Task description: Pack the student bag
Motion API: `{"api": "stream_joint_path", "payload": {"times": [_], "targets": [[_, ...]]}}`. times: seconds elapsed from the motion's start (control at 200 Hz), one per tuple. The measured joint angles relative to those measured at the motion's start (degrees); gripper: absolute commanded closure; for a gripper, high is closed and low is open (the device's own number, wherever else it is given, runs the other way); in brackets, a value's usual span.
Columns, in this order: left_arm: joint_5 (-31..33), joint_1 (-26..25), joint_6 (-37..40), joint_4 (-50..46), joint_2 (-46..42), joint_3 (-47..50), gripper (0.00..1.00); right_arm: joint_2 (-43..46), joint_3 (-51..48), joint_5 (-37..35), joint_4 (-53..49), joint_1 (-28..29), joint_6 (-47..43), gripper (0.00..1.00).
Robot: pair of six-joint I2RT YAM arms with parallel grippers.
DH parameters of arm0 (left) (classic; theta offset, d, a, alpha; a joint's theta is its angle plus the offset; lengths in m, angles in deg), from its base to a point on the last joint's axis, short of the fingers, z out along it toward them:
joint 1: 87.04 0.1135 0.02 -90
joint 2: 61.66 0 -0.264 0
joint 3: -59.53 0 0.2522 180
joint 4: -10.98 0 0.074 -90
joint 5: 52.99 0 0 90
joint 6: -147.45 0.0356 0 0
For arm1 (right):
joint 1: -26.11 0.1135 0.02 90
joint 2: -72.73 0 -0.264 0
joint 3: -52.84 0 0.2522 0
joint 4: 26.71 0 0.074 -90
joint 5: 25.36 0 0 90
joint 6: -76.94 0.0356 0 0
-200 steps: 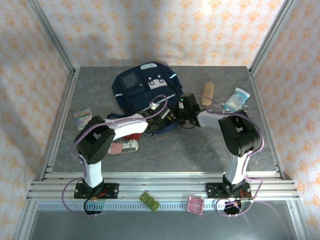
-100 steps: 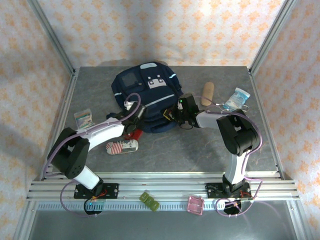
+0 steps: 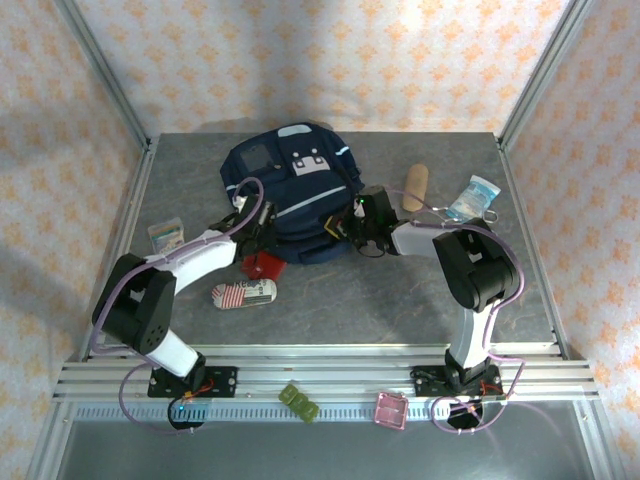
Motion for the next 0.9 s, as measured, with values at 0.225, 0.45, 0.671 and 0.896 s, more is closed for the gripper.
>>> {"api": "stream_joint_path", "payload": {"times": [0.225, 0.45, 0.671, 0.896], "targets": [[0.9, 2.4, -0.4, 0.3, 2.2, -1.2, 0.74, 0.1, 0.0, -0.2, 2.4, 0.0, 0.6, 1.00], [10.1, 8.6, -1.2, -4.2, 2.1, -1.2, 0.51, 0.5, -0.2, -3.4, 2.5, -3.1, 0.8, 1.00], [10.1, 5.0, -0.2, -5.5, -3.1, -1.0, 0.43, 1.1, 0.2, -3.7, 1.4, -3.9, -0.6, 0.78], [5.8, 3.8, -0.2, -5.4, -13.2, 1.7, 0.35, 6.7, 2.2, -5.5, -7.1, -3.6, -8.8, 0.42]]}}
